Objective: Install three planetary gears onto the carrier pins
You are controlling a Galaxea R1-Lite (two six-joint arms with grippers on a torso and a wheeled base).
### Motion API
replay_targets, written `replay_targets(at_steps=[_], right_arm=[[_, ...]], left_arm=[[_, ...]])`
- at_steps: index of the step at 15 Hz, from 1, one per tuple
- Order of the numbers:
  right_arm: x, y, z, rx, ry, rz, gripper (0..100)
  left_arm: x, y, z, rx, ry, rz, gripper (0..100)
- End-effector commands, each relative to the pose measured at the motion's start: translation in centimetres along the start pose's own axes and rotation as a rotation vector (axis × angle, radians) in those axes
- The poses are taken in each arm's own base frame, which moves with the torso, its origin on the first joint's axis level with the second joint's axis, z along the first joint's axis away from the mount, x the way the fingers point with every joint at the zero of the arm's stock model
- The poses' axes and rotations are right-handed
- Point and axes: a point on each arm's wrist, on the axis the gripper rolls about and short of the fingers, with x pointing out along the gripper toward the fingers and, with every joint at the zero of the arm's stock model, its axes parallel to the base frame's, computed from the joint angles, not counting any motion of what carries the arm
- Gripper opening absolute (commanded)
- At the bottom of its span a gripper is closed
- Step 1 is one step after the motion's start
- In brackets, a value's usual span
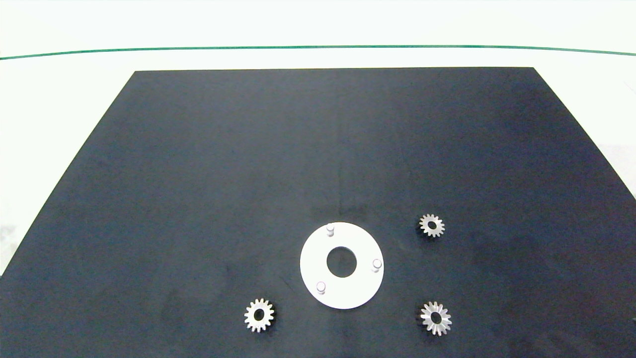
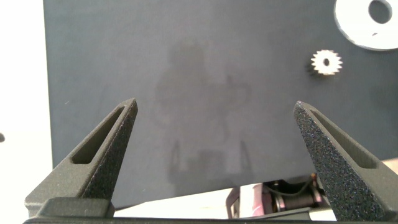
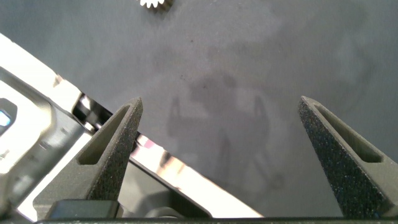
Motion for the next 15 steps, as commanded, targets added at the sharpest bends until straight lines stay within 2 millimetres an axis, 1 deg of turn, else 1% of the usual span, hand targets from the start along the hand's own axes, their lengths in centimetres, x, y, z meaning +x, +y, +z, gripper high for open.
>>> replay_targets(at_steps=[1,3,4,6,8,10,13,15], right_arm=[[1.7,-0.1,0.7,-0.029,0.088,0.025,100],[2.6,0.2,0.9,-0.052,0.127,0.054,100],[3.6,0.3,1.2,-0.073,0.171,0.077,100],[4.7,0.6,1.8,-0.103,0.200,0.099,100],[6.3,1.1,2.9,-0.137,0.208,0.120,100],[7.7,1.8,3.8,-0.172,0.197,0.103,100],[8.4,2.6,4.4,-0.205,0.182,0.113,100],[9.3,2.9,4.8,-0.207,0.180,0.120,100]], left_arm=[[0.1,-0.3,0.1,0.017,0.018,0.060,100],[0.1,-0.3,-0.1,0.040,0.039,0.052,100],[0.1,-0.4,-0.3,0.045,0.057,0.046,100],[0.0,-0.4,-0.3,0.044,0.055,0.043,100],[0.0,-0.3,-0.4,0.045,0.055,0.039,100],[0.0,-0.3,-0.4,0.046,0.054,0.037,100],[0.0,-0.3,-0.4,0.046,0.053,0.036,100],[0.0,-0.3,-0.5,0.046,0.052,0.035,100]])
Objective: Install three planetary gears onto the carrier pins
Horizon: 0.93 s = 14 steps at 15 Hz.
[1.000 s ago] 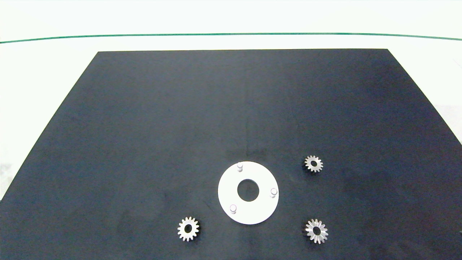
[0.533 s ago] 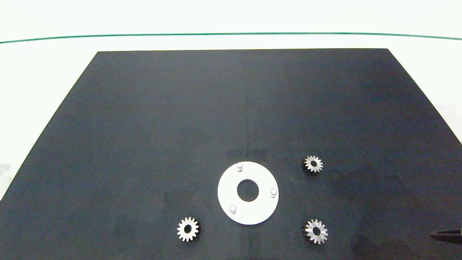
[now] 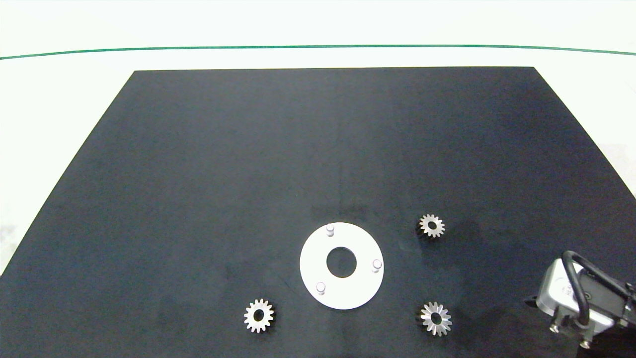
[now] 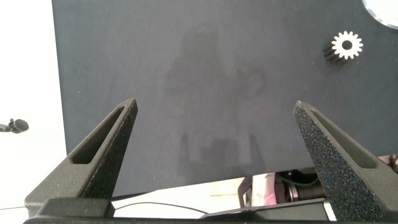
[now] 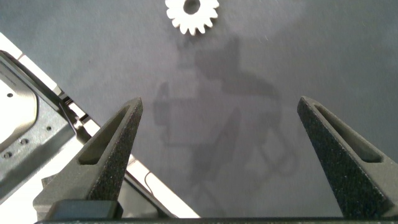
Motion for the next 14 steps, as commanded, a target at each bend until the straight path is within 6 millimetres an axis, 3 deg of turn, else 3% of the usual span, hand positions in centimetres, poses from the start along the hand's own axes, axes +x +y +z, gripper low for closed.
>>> replay_targets(at_steps=[1,7,10,14], right_arm=[[1.5,0.3,0.7,-0.016,0.028,0.019,100],[5.1,1.3,2.4,-0.020,0.056,0.053,100],[5.5,2.4,2.8,-0.021,0.042,0.076,98],[5.9,2.4,3.4,-0.023,0.039,0.057,91]], left_arm=[[0.0,0.0,-0.1,0.001,0.001,-0.002,100],[-0.3,0.0,-0.2,0.001,-0.011,0.002,100],[-0.3,-0.1,-0.2,0.001,-0.014,0.002,100],[-0.4,0.0,-0.2,0.001,-0.017,0.003,100]])
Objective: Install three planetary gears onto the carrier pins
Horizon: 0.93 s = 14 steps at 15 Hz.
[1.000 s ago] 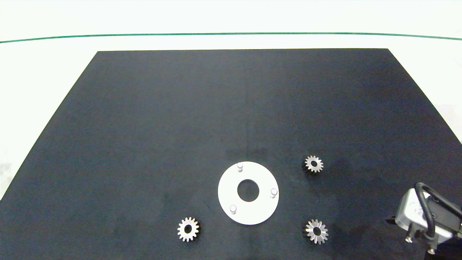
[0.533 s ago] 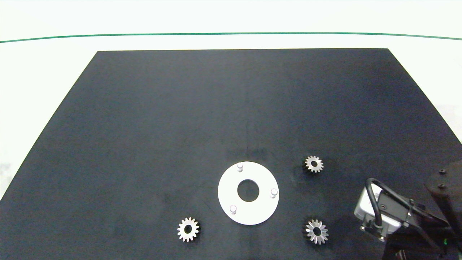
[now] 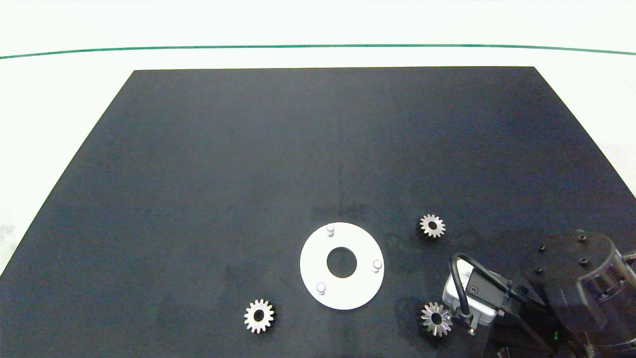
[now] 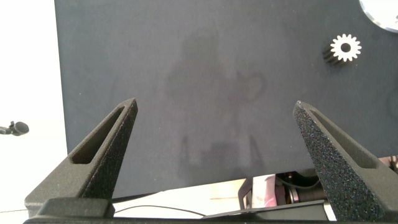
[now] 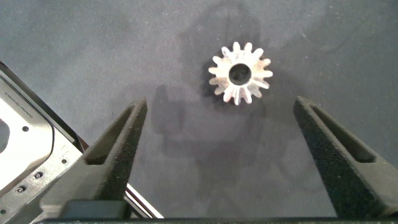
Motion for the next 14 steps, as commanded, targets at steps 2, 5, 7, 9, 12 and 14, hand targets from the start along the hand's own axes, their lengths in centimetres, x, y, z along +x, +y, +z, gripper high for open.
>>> replay_targets(at_steps=[2,5,7,9,12,14], right_arm=[[0.8,0.1,0.2,-0.007,0.028,-0.013,86],[1.0,0.0,0.5,-0.004,0.030,-0.015,80],[1.4,0.0,0.7,-0.002,0.037,-0.014,77],[1.9,-0.3,0.9,0.010,0.052,-0.021,73],[2.8,-0.4,0.9,0.015,0.079,-0.023,67],[3.2,-0.5,1.1,0.018,0.069,-0.028,62]], left_arm=[[-0.1,0.0,0.0,0.001,-0.004,0.001,100],[-0.2,0.0,0.0,0.002,-0.009,0.000,100],[-0.2,0.0,0.0,0.003,-0.009,0.000,100],[-0.2,0.0,0.0,0.004,-0.011,-0.001,100],[-0.2,0.0,0.0,0.004,-0.013,-0.007,100],[-0.2,0.1,0.0,0.005,-0.014,-0.010,100]])
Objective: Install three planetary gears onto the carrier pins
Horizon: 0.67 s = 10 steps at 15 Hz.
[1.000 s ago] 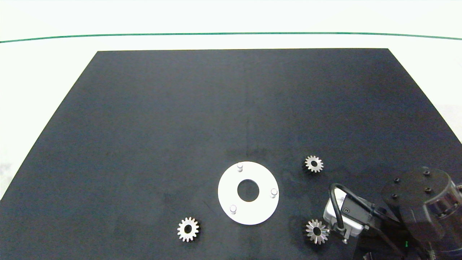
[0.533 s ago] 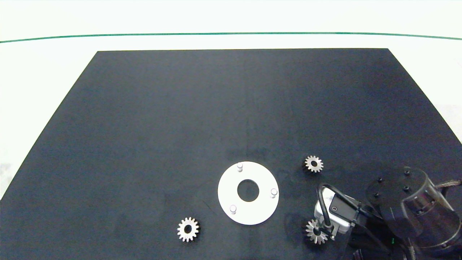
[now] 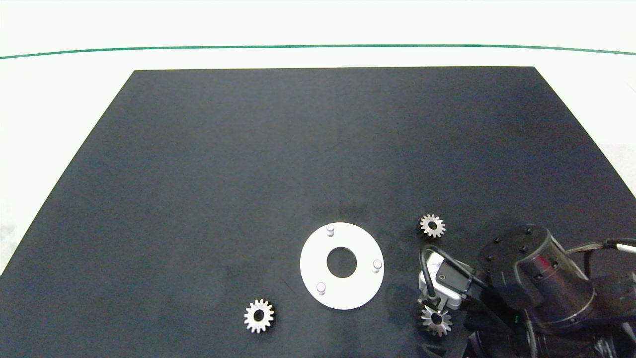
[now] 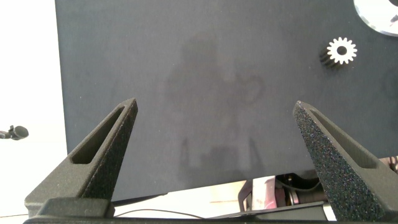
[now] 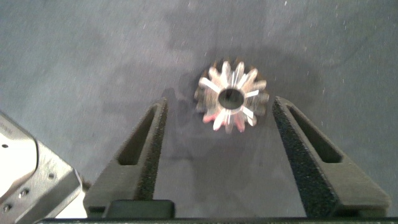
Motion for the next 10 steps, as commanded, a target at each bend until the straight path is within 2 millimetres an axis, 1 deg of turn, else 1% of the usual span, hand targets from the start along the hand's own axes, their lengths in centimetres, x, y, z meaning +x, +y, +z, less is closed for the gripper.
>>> replay_targets(at_steps=[1,10], right_arm=[[0.69,0.04,0.15,-0.002,0.008,-0.002,61],[0.83,0.08,0.29,-0.003,-0.003,-0.003,43]], left_arm=[[-0.01,0.02,-0.04,0.002,0.002,-0.005,100],[-0.61,0.14,0.55,0.003,-0.035,-0.002,100]])
